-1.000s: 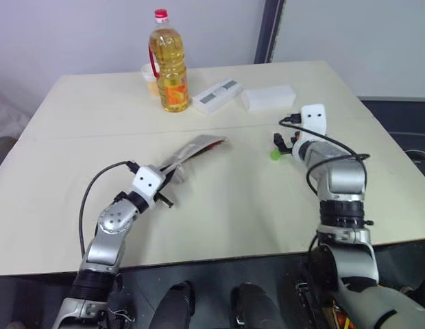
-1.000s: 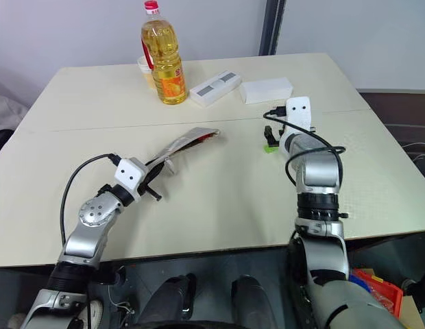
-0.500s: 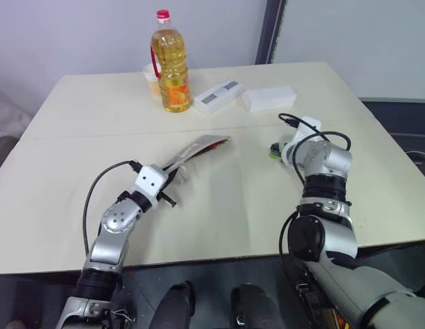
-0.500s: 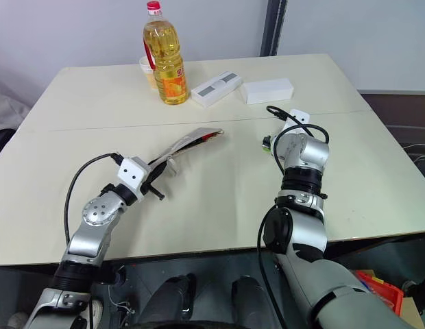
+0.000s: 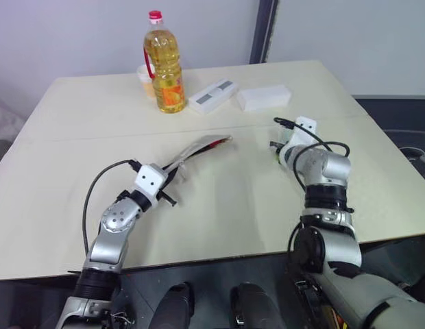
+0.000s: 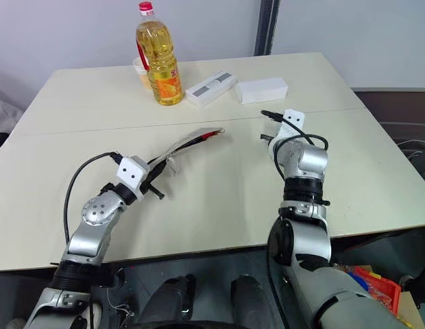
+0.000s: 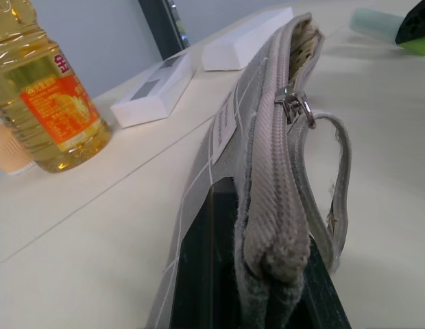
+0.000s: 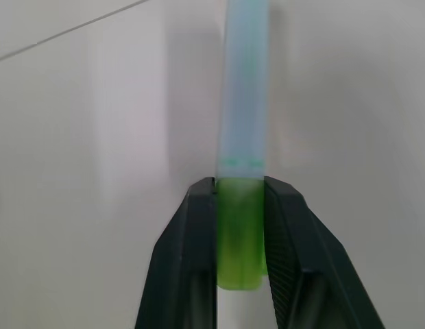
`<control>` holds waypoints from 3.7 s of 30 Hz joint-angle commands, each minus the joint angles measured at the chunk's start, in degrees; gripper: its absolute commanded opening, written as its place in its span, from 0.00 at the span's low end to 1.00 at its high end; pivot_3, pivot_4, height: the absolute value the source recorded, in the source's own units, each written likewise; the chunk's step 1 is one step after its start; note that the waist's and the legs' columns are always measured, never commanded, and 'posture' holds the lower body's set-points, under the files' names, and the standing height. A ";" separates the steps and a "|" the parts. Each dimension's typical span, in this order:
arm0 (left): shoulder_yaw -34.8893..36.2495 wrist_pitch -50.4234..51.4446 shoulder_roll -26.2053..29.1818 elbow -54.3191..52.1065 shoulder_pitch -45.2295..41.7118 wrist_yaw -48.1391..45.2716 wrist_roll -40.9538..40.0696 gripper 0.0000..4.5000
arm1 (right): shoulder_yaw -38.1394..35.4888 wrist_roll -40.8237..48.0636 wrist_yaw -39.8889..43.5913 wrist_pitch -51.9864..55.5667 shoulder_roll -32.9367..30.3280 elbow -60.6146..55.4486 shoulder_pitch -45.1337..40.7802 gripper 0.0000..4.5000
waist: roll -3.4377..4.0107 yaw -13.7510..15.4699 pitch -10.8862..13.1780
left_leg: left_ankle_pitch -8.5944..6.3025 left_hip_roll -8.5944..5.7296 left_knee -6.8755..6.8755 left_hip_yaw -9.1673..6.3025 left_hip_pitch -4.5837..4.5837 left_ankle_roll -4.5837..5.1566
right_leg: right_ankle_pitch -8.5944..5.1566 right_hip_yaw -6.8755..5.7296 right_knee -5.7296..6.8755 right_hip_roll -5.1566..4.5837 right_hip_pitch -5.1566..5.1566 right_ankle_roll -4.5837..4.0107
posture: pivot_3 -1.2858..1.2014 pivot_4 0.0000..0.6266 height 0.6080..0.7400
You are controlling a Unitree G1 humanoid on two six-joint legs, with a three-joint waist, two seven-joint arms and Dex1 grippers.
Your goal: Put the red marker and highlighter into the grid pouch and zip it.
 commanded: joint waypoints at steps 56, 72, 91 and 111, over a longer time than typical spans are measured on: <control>-2.87 5.09 6.19 -11.52 1.90 -13.37 -5.23 0.00 | 38.45 -38.19 49.93 -59.14 -24.25 -23.78 7.30 0.09 | 0.00 1.56 0.08 | -0.03 0.01 0.05 0.10 0.02 0.01 | -0.03 0.12 -0.21 -0.12 0.07 0.06 | 0.52 0.24 1.00; -2.31 9.22 4.73 -11.53 -1.15 -11.43 -5.60 0.00 | 30.90 -28.35 50.67 -57.22 -23.29 -26.80 7.91 0.98 | -0.01 1.57 0.08 | -0.03 0.01 0.08 0.10 0.03 0.01 | -0.03 0.12 -0.20 -0.11 0.10 0.06 | 0.52 0.24 1.00; -2.48 9.09 -3.50 -0.80 -8.97 0.82 -1.17 0.00 | 13.23 7.99 46.47 -12.60 -12.35 -40.74 15.97 0.98 | -0.02 1.62 0.07 | -0.03 0.01 0.18 0.03 0.03 0.02 | 0.00 0.12 -0.12 -0.10 0.15 0.09 | 0.52 0.24 1.00; -3.34 9.26 -9.08 -1.32 -11.18 2.74 -2.01 0.00 | 22.32 6.19 28.98 -8.65 0.64 -33.70 14.38 0.87 | -0.04 1.52 0.06 | -0.03 -0.04 0.22 0.06 0.02 0.02 | 0.03 0.11 -0.09 -0.04 0.12 0.15 | 0.52 0.24 1.00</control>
